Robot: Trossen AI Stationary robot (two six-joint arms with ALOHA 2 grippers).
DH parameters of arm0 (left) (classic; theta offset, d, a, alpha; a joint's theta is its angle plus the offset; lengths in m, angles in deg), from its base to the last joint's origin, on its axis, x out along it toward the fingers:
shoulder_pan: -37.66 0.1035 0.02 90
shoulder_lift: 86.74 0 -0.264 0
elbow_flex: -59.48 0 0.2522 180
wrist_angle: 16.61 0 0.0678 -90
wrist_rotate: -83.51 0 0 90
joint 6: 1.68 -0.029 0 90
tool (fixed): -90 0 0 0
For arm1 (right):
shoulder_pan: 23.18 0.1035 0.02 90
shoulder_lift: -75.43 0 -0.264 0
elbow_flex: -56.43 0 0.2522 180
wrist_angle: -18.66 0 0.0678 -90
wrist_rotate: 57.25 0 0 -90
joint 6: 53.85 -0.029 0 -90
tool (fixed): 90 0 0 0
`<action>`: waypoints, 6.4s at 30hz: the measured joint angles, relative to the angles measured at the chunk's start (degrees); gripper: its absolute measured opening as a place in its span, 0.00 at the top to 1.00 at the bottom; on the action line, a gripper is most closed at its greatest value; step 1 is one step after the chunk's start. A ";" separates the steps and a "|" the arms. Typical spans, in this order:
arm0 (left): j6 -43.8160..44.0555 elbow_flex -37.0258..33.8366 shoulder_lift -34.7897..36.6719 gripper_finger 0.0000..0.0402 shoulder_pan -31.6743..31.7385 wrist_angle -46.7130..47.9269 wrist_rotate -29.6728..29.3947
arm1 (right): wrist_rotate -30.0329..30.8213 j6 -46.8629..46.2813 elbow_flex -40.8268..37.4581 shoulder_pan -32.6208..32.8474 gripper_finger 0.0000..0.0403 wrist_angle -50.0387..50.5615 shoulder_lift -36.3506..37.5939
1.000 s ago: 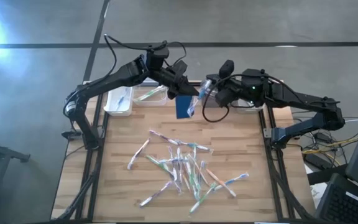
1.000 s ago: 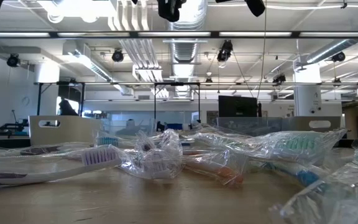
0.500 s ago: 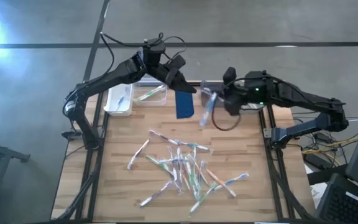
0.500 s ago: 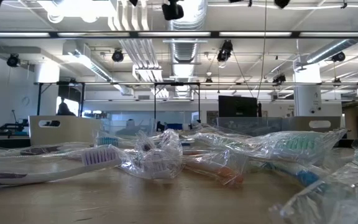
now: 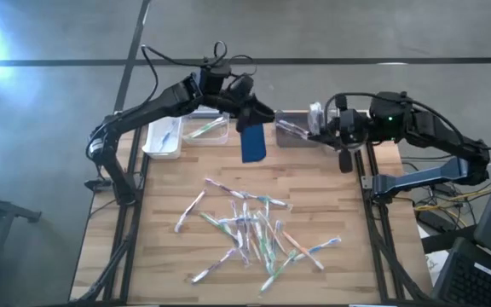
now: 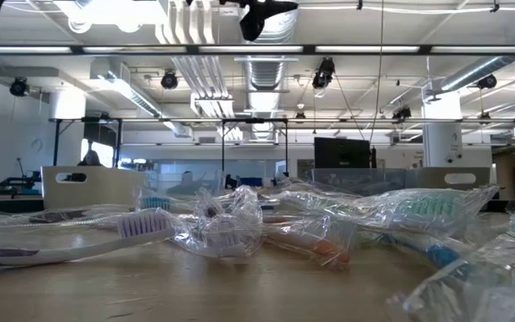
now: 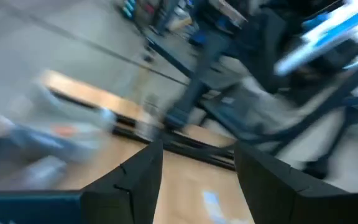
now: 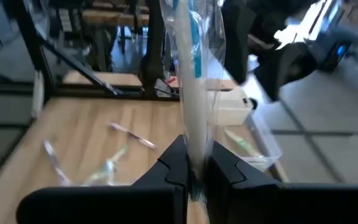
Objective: Pick & Place Toothbrushes
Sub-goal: Put the blue toothbrush into the white bin
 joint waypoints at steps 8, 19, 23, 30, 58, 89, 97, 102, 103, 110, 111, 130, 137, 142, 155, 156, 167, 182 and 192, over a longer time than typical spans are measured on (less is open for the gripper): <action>-13.66 -0.01 -0.04 0.50 -3.92 -13.29 -9.16 | -2.90 -8.63 -1.00 0.00 0.96 -5.57 -2.79; -14.43 -0.04 -0.06 0.50 -8.38 -25.77 -7.20 | -2.98 -10.29 -1.02 -0.11 0.96 -13.02 -5.48; -12.93 -0.01 -0.06 0.50 -9.41 -31.93 -7.32 | -2.81 -10.78 -1.02 -0.26 0.96 -13.98 -6.68; -12.14 -0.01 -0.06 0.50 -9.77 -32.76 -7.28 | -2.82 -11.13 -1.02 -0.26 0.96 -17.79 -7.75; -11.49 -0.04 -0.06 0.86 -9.72 -30.60 -8.07 | -2.67 -11.72 -1.02 -2.29 0.96 -19.60 -10.33; -8.92 -0.04 8.52 0.95 -5.93 11.84 -32.98 | 4.32 -17.24 -0.69 -4.80 0.47 -0.38 2.25; 2.42 -0.04 14.04 0.95 -1.66 48.46 -53.63 | 18.58 -23.60 -0.71 -4.94 0.50 14.72 5.61; 11.77 -0.04 15.42 0.95 2.44 63.84 -56.98 | 18.68 -23.66 -0.71 -5.22 0.53 15.02 5.88; 12.74 -0.04 15.53 0.95 3.29 65.73 -57.44 | 18.68 -23.59 -0.71 -5.25 0.53 15.08 5.79; 11.95 -4.54 15.70 0.95 9.41 70.34 -58.14 | 18.69 -22.27 -0.74 -5.25 0.56 15.18 5.39; 11.36 -5.69 15.72 0.95 10.24 70.36 -58.14 | 18.67 -22.28 -0.74 -5.25 0.57 15.20 5.45; -0.69 -32.45 17.25 0.95 18.84 52.40 -57.92 | 20.07 -21.17 -0.76 -5.25 0.53 15.80 5.30; -2.55 -38.48 16.61 0.95 22.74 47.35 -56.63 | 20.39 -21.14 -0.76 -5.25 0.58 15.79 5.30; -4.41 -38.83 14.66 0.95 24.46 46.30 -56.36 | 22.93 -20.92 -0.76 -5.25 0.57 15.77 5.30; -4.94 -38.85 6.87 0.95 25.69 44.61 -55.63 | 24.52 -20.50 -0.78 -5.29 0.51 16.17 5.35; -5.04 -38.85 6.51 0.95 25.71 44.01 -55.65 | 24.52 -20.50 -0.78 -5.29 0.52 16.19 5.39; -7.48 -39.31 4.71 0.95 27.70 40.33 -56.79 | 24.55 -20.55 -0.80 -5.29 0.58 17.58 5.41; -10.69 -41.17 1.34 0.95 28.97 35.82 -56.25 | 24.66 -20.54 -0.80 -5.29 0.52 17.55 5.41; -11.29 -41.05 -1.59 0.95 29.40 34.96 -55.66 | 24.65 -20.58 -0.80 -5.29 0.54 17.54 5.41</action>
